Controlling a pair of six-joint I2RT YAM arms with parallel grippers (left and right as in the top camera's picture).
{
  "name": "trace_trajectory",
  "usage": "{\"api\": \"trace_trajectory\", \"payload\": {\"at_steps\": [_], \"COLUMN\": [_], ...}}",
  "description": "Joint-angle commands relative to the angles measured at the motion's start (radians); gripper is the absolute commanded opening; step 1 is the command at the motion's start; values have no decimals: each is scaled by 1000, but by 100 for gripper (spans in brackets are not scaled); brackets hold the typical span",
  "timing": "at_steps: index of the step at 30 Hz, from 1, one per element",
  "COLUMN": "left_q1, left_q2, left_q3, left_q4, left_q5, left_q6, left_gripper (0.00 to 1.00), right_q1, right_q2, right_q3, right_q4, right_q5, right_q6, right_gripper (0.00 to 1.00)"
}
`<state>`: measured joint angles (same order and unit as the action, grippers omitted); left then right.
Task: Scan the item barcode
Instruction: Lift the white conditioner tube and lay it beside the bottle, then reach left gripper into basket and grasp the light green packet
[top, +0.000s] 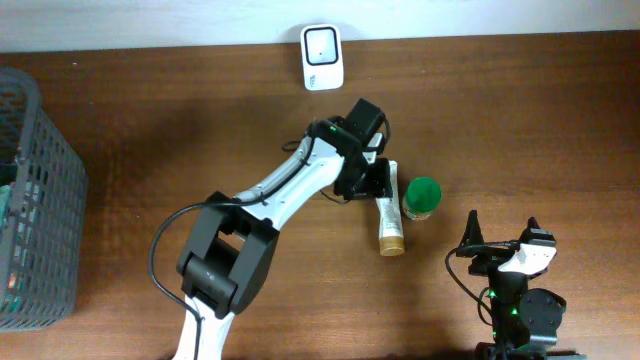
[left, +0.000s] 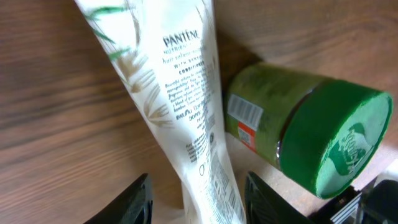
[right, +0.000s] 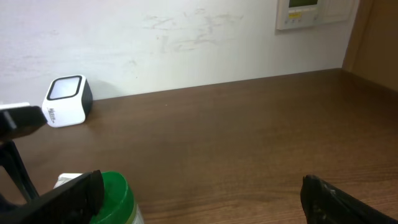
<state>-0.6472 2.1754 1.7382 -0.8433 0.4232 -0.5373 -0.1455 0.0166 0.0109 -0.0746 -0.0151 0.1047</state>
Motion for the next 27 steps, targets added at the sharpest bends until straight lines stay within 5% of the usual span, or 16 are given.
{"api": "trace_trajectory", "payload": {"at_steps": [1,5,16,27], "left_q1": [71,161,460,1021], "left_q2": [-8,-29,-179,-239], "left_q3": [108,277,903,943], "left_q4": [-45,-171,-614,-726], "left_q5": [14,-63,-565,-743], "left_q6": [61,124,173,92], "left_gripper": [45,44,48,48], "right_q1": [-5,-5,-5,-5], "right_q2": [-2,-2,-2,-2], "right_q3": [-5,-5,-5,-5], "right_q4": [-5,-5,-5,-5], "right_q5": [12,12,12,12], "right_q6": [0,0,0,0], "right_gripper": [98,98,98,98]}}
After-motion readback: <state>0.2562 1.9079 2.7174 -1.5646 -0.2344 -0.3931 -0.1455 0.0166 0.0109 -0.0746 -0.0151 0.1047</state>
